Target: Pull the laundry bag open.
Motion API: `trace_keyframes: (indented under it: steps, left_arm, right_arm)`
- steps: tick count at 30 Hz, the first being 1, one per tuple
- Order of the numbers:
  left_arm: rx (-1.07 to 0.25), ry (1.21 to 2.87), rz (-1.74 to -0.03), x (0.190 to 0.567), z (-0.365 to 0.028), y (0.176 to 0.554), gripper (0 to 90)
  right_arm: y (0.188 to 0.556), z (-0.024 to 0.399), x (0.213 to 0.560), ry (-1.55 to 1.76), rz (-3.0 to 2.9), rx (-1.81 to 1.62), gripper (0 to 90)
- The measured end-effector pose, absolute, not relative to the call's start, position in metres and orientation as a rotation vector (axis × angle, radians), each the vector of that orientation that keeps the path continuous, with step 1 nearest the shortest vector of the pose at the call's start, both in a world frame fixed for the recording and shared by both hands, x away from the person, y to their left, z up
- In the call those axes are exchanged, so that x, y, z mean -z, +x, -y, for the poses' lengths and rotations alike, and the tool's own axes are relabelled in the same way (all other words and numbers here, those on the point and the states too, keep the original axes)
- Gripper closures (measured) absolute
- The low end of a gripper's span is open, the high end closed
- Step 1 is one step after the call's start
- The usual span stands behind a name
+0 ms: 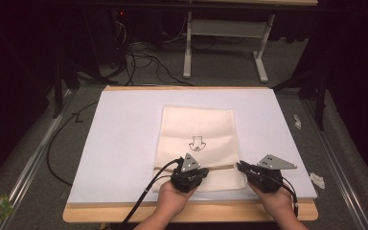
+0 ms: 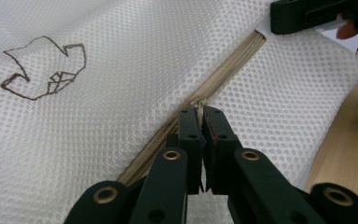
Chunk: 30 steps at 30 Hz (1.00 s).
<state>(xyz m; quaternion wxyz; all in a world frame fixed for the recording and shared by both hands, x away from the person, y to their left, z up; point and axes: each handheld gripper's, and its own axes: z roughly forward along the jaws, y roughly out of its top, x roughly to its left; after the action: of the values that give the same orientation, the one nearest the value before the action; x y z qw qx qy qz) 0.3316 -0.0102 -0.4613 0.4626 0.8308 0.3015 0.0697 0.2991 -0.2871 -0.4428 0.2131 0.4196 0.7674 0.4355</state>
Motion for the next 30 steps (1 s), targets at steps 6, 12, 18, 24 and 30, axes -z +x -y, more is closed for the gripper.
trace_keyframes:
  steps: [6, 12, 18, 24, 30]
  left_arm:
    - [-0.118, 2.039, -0.778, 0.467, 0.004, 0.337, 87.5]
    - [-0.080, 2.020, -0.854, 0.474, -0.010, 0.347, 87.8]
    - [-0.139, 2.051, -0.960, 0.475, -0.057, 0.356, 87.8]
    - [-0.174, 1.996, -1.089, 0.478, -0.120, 0.356, 87.7]
    - [-0.198, 2.008, -1.054, 0.476, -0.127, 0.353, 87.1]
  right_arm:
    - [0.299, 0.283, 0.442, 1.159, -2.139, -1.197, 84.8]
    - [0.301, 0.288, 0.442, 1.202, -2.108, -1.179, 85.5]
    - [0.305, 0.305, 0.445, 1.273, -2.072, -1.182, 85.3]
    - [0.309, 0.315, 0.446, 1.318, -2.046, -1.182, 85.3]
    - [0.309, 0.314, 0.445, 1.305, -2.035, -1.158, 84.9]
